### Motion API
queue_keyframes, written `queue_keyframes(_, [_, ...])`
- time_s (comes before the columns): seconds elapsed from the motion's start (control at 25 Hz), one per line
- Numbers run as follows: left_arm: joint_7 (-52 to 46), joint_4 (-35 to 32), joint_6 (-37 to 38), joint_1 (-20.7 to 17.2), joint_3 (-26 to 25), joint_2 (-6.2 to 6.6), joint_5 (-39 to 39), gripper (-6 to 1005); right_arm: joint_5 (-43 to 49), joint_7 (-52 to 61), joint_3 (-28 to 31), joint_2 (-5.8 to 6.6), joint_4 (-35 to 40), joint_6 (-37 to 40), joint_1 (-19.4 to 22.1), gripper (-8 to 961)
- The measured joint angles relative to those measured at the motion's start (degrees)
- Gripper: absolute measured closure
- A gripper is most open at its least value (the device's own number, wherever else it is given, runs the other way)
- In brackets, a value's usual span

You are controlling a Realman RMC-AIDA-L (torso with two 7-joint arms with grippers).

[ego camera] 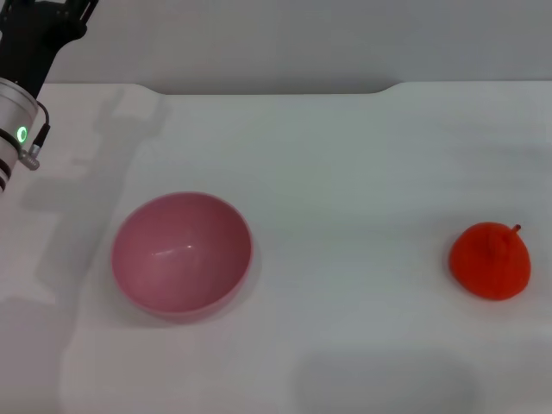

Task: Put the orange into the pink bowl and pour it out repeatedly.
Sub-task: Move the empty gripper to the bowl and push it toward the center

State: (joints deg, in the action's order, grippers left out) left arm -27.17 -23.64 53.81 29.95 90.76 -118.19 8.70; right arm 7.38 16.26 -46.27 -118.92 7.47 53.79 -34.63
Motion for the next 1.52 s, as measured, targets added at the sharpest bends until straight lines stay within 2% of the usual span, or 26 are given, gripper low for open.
queue_keyframes(0.6, [-3.42, -0.14, -2.27, -0.13, 0.48, 0.24, -0.65, 237, 0.00, 0.00, -0.87, 0.00, 0.00, 0.27, -0.13, 426])
queue_keyframes(0.76, [-12.94, -3.44, -5.85, -0.32, 0.42, 1.49, -9.52, 238, 0.00, 0.00, -0.84, 0.01, 0.00, 0.09, -0.29, 426])
queue_keyframes(0.84, [-18.39, -5.80, -6.81, -0.56, 0.21, 2.54, -14.74, 239, 0.00, 0.00, -0.84, 0.04, 0.00, 0.03, -0.44, 427])
queue_keyframes(0.92, [-25.82, -8.88, -6.94, -0.92, 0.13, 4.23, -21.43, 240, 0.00, -0.01, -0.84, 0.08, 0.00, 0.01, -0.57, 427])
queue_keyframes(0.96, [-31.40, -11.07, -6.79, -1.12, -0.04, 5.52, -26.55, 240, 0.00, -0.01, -0.85, 0.09, 0.01, 0.01, -0.65, 427])
queue_keyframes(1.0, [-33.23, -11.73, -6.66, -1.16, -0.16, 5.86, -28.15, 240, 0.00, -0.01, -0.82, 0.09, 0.01, 0.00, -0.69, 427])
queue_keyframes(1.04, [-38.14, -13.43, -6.21, -1.29, -0.57, 6.85, -32.45, 241, 0.00, -0.01, -0.84, 0.09, 0.04, 0.00, -0.74, 427])
queue_keyframes(1.16, [-52.38, -17.43, -2.27, -1.22, -4.35, 9.39, -46.35, 242, 0.00, -0.15, -0.83, 0.11, 0.16, -0.01, -0.81, 427])
queue_keyframes(1.36, [-73.34, -23.40, 10.31, 0.21, -16.91, 11.51, -73.59, 244, 0.00, -0.18, -0.82, 0.19, 0.26, -0.02, -0.81, 427])
queue_keyframes(1.52, [-89.78, -31.50, 16.09, 1.53, -23.93, 11.93, -96.35, 245, 0.00, -0.41, -0.83, 0.19, 0.34, -0.02, -0.82, 427])
